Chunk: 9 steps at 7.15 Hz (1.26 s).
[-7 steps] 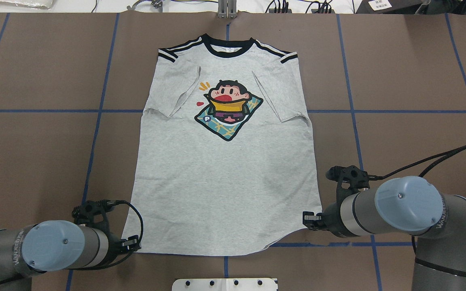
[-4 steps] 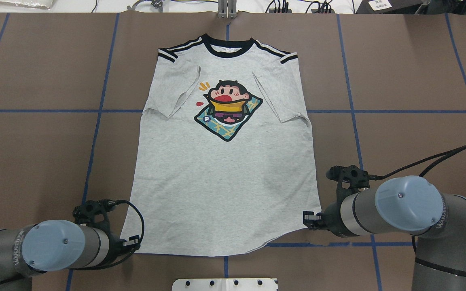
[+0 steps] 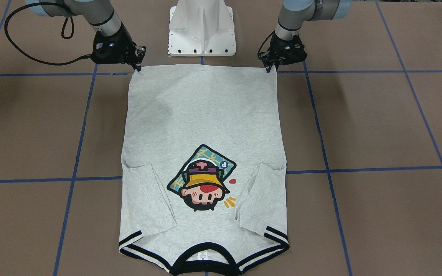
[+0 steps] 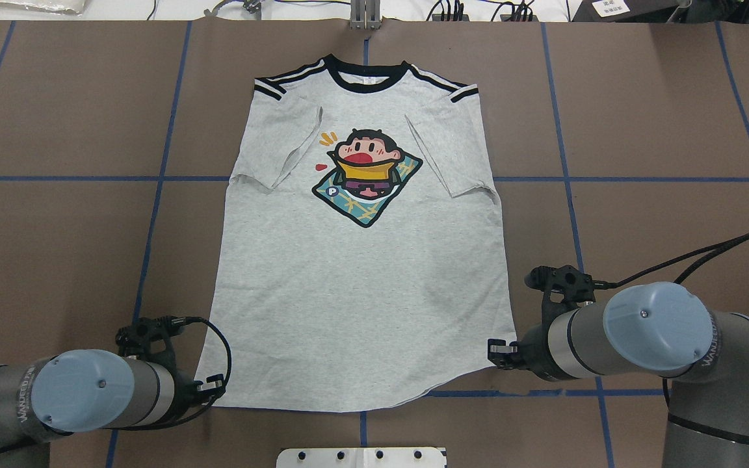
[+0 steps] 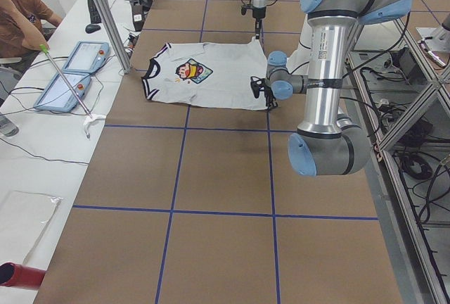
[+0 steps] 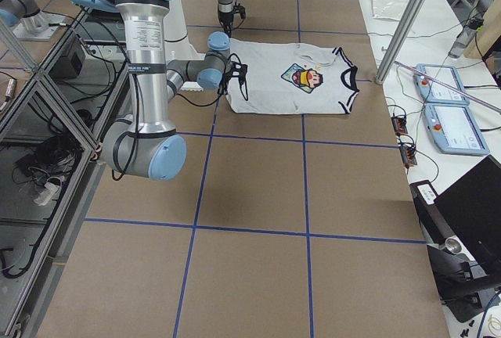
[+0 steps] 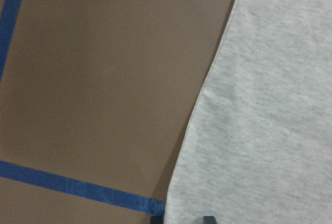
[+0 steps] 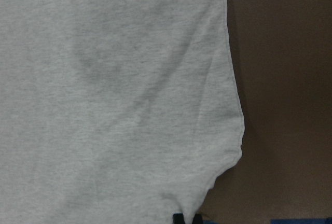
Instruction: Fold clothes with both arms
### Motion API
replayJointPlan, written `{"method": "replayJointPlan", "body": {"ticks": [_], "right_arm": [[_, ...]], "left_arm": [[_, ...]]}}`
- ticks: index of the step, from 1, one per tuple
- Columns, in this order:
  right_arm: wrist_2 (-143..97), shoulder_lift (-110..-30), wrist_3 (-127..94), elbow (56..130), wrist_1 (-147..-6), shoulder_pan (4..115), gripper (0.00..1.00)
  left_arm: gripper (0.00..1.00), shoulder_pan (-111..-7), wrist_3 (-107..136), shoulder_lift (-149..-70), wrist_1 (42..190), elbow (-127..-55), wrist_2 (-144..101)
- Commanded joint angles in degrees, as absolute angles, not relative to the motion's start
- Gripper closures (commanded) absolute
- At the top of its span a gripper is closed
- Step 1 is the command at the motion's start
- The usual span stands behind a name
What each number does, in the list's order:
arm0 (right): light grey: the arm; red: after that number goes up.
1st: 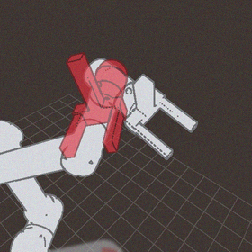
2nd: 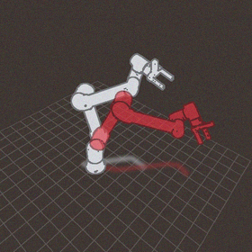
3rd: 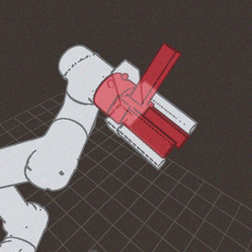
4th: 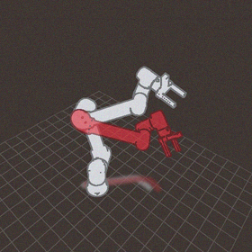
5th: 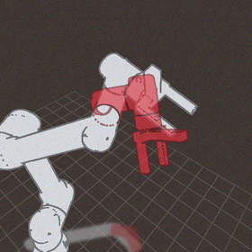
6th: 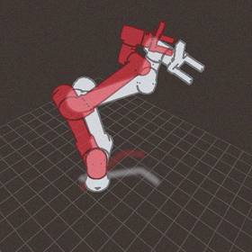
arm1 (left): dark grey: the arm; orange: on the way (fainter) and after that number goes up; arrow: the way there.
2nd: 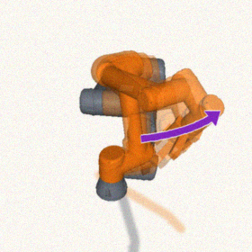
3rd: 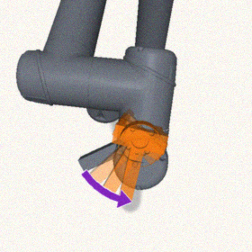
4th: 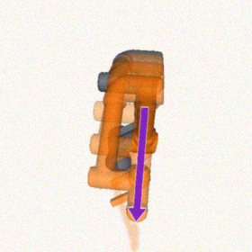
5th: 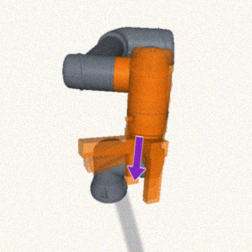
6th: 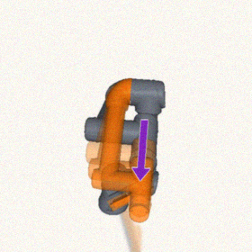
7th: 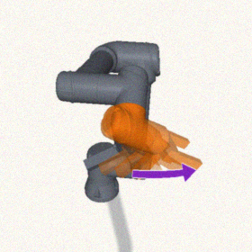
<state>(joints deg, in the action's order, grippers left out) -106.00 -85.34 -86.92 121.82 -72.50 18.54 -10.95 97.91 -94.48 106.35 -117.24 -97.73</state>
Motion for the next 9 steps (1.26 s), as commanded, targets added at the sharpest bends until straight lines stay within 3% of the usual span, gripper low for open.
{"method": "replayJointPlan", "body": {"ticks": [1,3,9], "right_arm": [[-106.0,-85.3,-86.9,121.8,-72.5,18.6,1.00],[-106.7,-85.3,-86.8,121.8,-72.5,19.0,1.00],[-119.9,-86.4,-86.0,126.1,-72.2,27.5,1.00]], "left_arm": [[0.68,-11.2,98.0,-94.6,106.3,-117.2,-97.7],[1.00,-11.3,98.1,-95.1,106.3,-117.3,-97.8],[1.00,-11.9,98.1,-95.2,99.1,-128.8,-98.3]]}}
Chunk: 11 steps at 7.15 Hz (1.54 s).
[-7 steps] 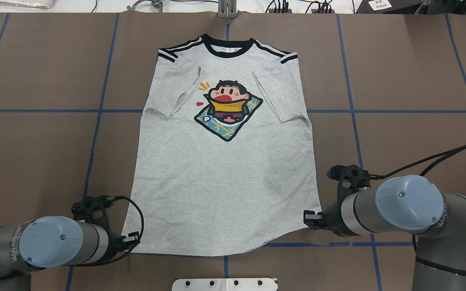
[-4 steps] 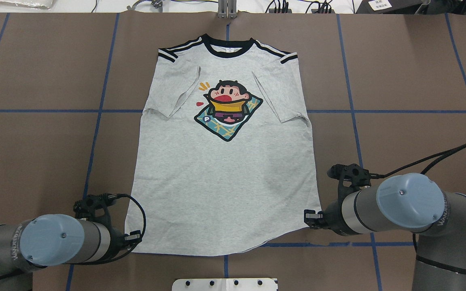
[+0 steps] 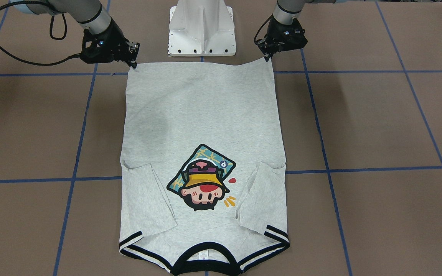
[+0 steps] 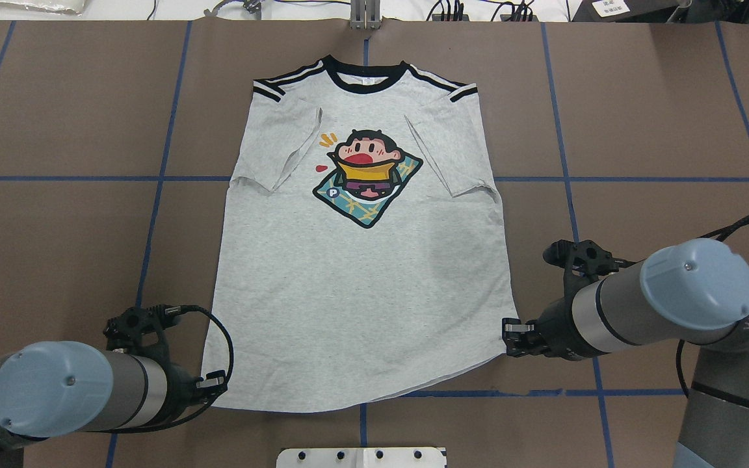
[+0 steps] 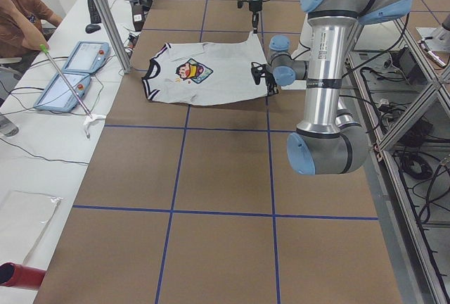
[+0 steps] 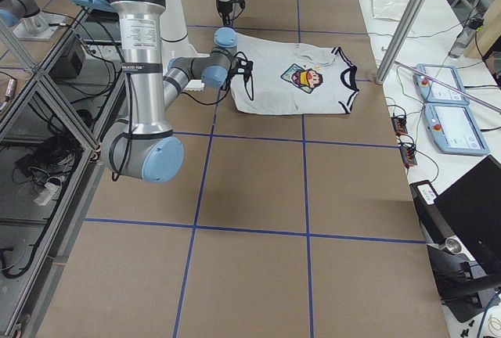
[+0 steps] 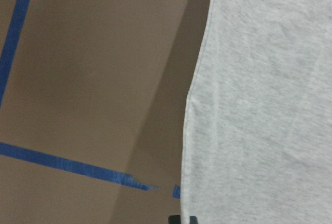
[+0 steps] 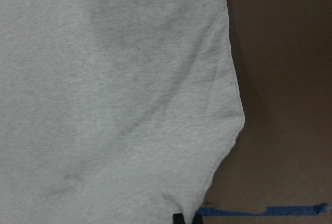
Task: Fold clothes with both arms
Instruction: 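Lift the hem corners with both grippers, raising the hem off the table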
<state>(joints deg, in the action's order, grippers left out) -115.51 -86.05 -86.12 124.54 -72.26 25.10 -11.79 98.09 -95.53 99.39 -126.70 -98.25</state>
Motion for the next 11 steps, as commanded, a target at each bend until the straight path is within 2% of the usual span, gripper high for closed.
{"method": "replayJointPlan", "body": {"ticks": [1,4,7,9,11], "right_arm": [[-124.0,-87.0,-86.0,127.9,-72.2,29.5,1.00],[-137.2,-91.6,-86.0,133.0,-72.2,33.4,1.00],[-146.7,-97.5,-86.0,135.2,-69.5,33.8,1.00],[-146.5,-99.1,-86.0,133.9,-64.3,35.9,1.00],[-146.2,-94.6,-85.9,129.7,-63.8,41.8,1.00]], "left_arm": [[1.00,-12.0,98.1,-94.6,98.4,-131.5,-98.4],[1.00,-11.3,98.0,-95.0,90.1,-141.0,-104.0],[1.00,-6.3,98.2,-95.2,83.8,-149.1,-110.1],[1.00,-7.2,98.4,-95.6,83.1,-149.2,-110.3],[1.00,-12.4,97.7,-97.7,83.1,-146.8,-110.3]]}}
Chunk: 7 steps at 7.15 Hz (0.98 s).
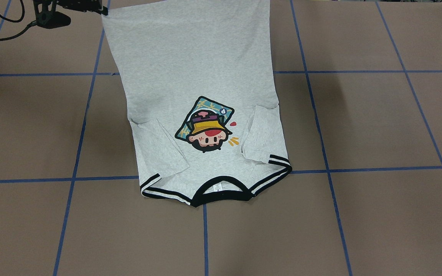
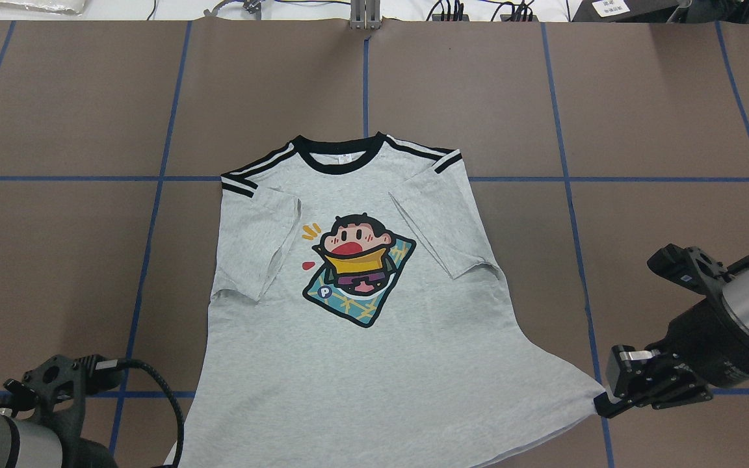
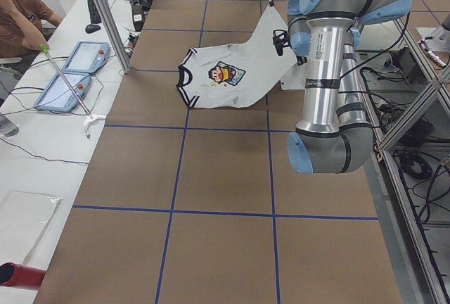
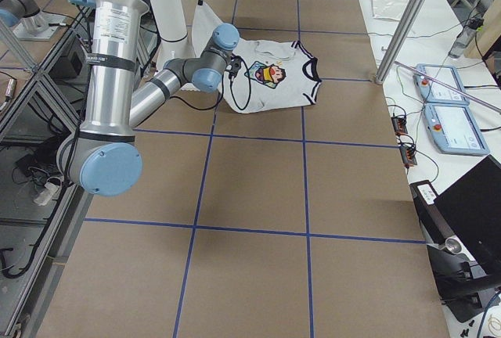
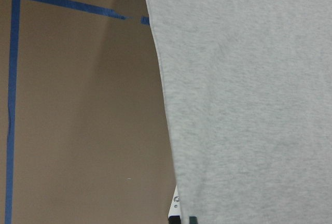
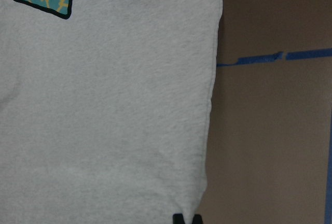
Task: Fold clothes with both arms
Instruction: 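Carry the hem with both grippers over the shirt toward the collar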
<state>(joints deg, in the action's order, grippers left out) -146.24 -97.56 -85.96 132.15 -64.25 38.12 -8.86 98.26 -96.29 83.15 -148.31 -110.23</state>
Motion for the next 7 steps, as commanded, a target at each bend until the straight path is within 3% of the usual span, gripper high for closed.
{"method": "replayJointPlan", "body": {"ticks": [1,4,7], "right_arm": [[-146.2,-91.4,-85.9,127.2,-63.9,44.5,1.00],[-146.1,-79.5,-85.7,116.2,-63.9,50.9,1.00],[-144.2,-68.8,-82.0,103.0,-64.0,54.0,1.00]], "left_arm": [[1.00,-18.0,96.4,-98.5,83.1,-144.4,-110.5],[1.00,-35.2,86.1,-99.3,83.1,-140.0,-118.9],[1.00,-39.6,84.8,-107.7,83.8,-125.5,-118.5]]}}
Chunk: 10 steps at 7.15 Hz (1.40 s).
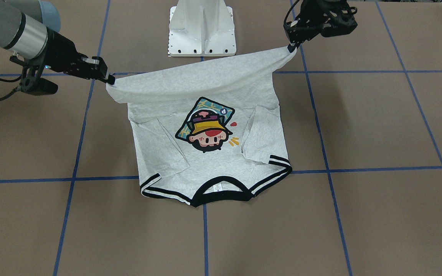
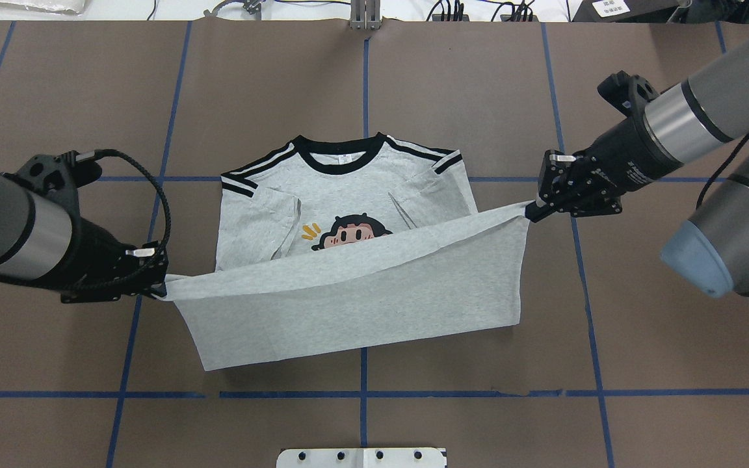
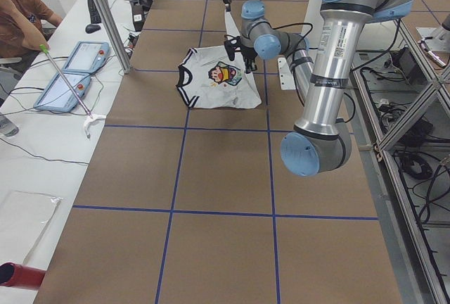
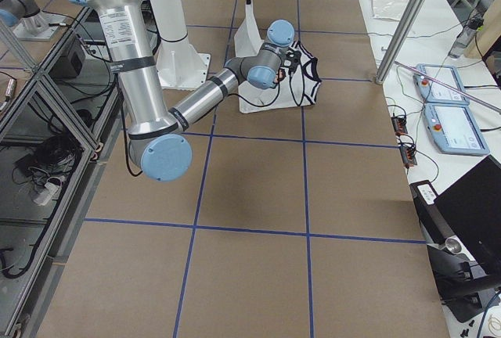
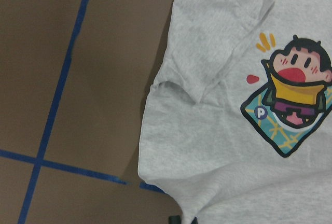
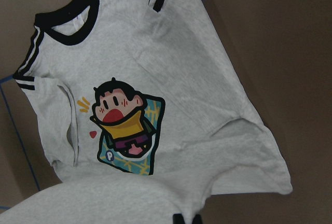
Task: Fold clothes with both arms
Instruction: 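Carry the hem with both grippers over the shirt toward the collar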
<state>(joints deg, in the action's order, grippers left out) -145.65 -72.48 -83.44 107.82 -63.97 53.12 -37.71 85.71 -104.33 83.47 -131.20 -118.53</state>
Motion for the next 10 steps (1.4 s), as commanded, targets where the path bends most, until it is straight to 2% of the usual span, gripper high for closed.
{"method": "replayJointPlan", "body": {"ticks": [1,6,10], "right_arm": [[-142.0,-66.8,-81.8,100.6,-64.4,54.0,1.00],[-140.3,-63.0,-77.2,90.3,-64.0,53.6,1.00],[-139.7,-60.7,-76.9,87.5,-64.3,53.3,1.00]], "left_arm": [[1.00,-40.7,83.7,-109.2,84.3,-122.5,-118.5],[1.00,-44.3,83.6,-111.4,102.5,-102.6,-118.3],[1.00,-44.6,83.8,-112.6,104.9,-99.8,-116.7]]}}
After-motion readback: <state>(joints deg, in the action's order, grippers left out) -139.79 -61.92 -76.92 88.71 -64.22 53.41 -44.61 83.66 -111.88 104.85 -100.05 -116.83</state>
